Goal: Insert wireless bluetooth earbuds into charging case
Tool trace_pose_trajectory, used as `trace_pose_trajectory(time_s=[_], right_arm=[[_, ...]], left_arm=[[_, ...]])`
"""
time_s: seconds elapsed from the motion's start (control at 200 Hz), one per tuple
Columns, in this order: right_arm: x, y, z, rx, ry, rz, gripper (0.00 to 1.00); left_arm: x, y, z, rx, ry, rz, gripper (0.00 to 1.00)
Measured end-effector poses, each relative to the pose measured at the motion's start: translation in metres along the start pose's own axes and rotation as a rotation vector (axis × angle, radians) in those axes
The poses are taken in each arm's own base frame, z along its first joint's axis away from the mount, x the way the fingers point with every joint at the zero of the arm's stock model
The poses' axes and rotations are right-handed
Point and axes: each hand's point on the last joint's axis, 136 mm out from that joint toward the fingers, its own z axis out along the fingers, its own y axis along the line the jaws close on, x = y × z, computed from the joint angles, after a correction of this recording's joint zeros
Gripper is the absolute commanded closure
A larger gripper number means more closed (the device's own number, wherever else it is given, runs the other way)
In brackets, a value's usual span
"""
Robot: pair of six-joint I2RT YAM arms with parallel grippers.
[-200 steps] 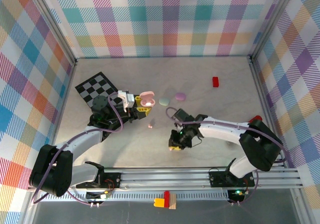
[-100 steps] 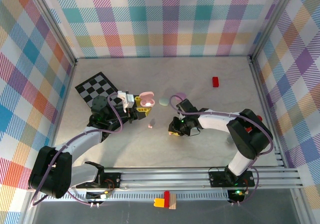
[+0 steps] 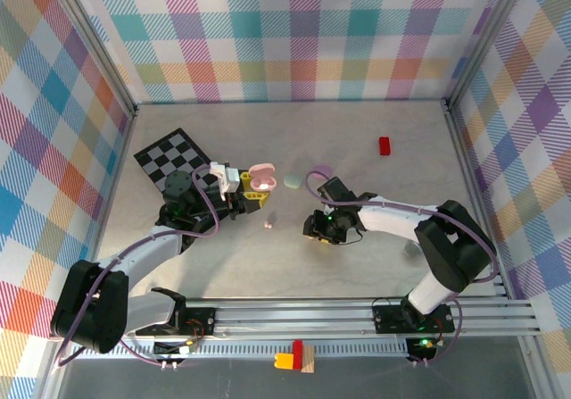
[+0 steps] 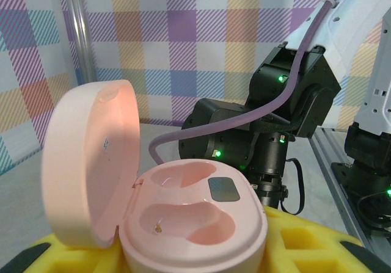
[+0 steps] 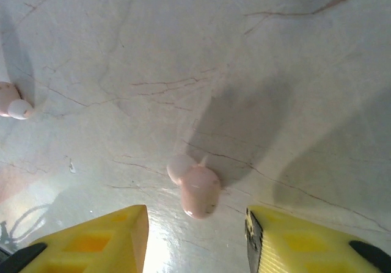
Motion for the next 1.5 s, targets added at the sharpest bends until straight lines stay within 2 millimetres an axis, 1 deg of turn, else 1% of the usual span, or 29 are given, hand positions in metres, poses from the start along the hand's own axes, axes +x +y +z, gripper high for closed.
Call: trace_pose_trajectory(time_s=[0.09,0.19,0.265,0.37,0.44,0.545,0.805,1.035,1.155,1.225,1.355,1.44,1.5], right_arm=[[-0.004,0.002,-0.003,0.009,-0.011,-0.018,0.54],[-0.009,0.006,-0.006,0.007,-0.028,-0.046,0.49],[-0.013,0.009,-0.007,0.005,-0.034,-0.068,0.49],[-0.019,0.014,-0.004,0.005,-0.033,-0.082,0.49],[-0.020,0.016,0.000,0.004,-0.021,-0.079,0.48],[-0.016,0.013,0.005,0.007,0.005,-0.069,0.48],[-0.003,0.015,0.009,-0.012,0.047,-0.070,0.47],[0.010,0.027,0.012,-0.040,0.078,-0.081,0.47],[0.019,0.035,0.018,-0.057,0.098,-0.089,0.47],[0.023,0.038,0.022,-0.057,0.108,-0.097,0.47],[0.023,0.043,0.022,-0.066,0.102,-0.113,0.46],[0.026,0.044,0.019,-0.047,0.096,-0.142,0.47],[0.026,0.043,0.012,-0.019,0.080,-0.177,0.47]], left_arm=[[0.000,0.000,0.000,0.000,0.001,-0.001,0.61],[0.002,0.000,0.000,-0.001,0.006,-0.006,0.61],[0.003,0.000,0.000,0.000,0.010,-0.010,0.61],[0.004,0.000,0.000,0.000,0.011,-0.007,0.61],[0.004,0.000,0.000,-0.001,0.011,-0.004,0.61],[0.004,0.000,0.000,-0.001,0.012,0.000,0.61],[0.003,0.003,-0.002,-0.012,0.010,0.002,0.61],[0.003,0.004,-0.002,-0.012,0.009,0.004,0.61],[0.004,0.005,-0.002,-0.015,0.011,-0.001,0.61],[0.004,0.008,-0.004,-0.025,0.011,-0.005,0.61],[0.004,0.015,-0.009,-0.051,0.003,-0.011,0.61],[0.005,0.021,-0.013,-0.073,-0.003,-0.016,0.61],[0.004,0.028,-0.016,-0.093,-0.010,-0.018,0.61]])
